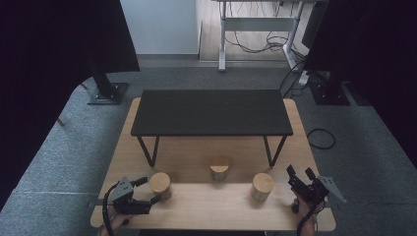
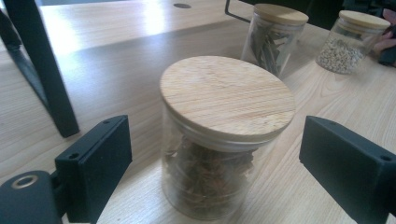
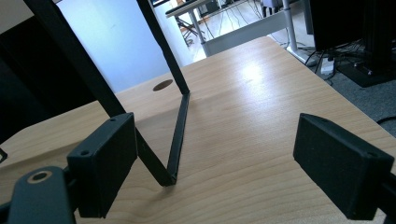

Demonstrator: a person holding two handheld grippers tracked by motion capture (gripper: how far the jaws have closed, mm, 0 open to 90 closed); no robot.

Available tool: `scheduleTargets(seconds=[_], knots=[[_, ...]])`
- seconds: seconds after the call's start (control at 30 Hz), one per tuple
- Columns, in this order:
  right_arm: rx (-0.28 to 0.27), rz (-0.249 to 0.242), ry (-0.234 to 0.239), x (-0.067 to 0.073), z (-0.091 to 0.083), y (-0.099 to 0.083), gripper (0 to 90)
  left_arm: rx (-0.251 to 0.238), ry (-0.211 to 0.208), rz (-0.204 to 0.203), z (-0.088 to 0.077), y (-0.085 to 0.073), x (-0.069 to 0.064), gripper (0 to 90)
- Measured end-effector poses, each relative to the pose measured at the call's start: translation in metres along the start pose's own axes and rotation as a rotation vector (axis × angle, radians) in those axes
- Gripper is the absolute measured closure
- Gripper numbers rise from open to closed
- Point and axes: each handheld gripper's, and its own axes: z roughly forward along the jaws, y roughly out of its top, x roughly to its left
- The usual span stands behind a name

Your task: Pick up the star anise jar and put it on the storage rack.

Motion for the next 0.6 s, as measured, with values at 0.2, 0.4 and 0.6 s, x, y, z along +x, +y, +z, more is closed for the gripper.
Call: scheduleTargets(seconds=[0.2, 0.4, 0.6], knots=[[0.0, -0.002, 0.0, 0.0, 0.0, 0.0, 13.0, 0.015, 0.002, 0.024, 0.008, 0.001, -0.005, 7.8], [0.0, -0.007, 0.0, 0.001, 0.0, 0.0, 12.7, 0.019, 0.021, 0.047, 0.017, 0.004, -0.01, 7.3], [0.0, -0.008, 0.0, 0.001, 0.0, 0.0, 12.7, 0.034, 0.042, 0.059, 0.024, 0.004, -0.011, 8.0]])
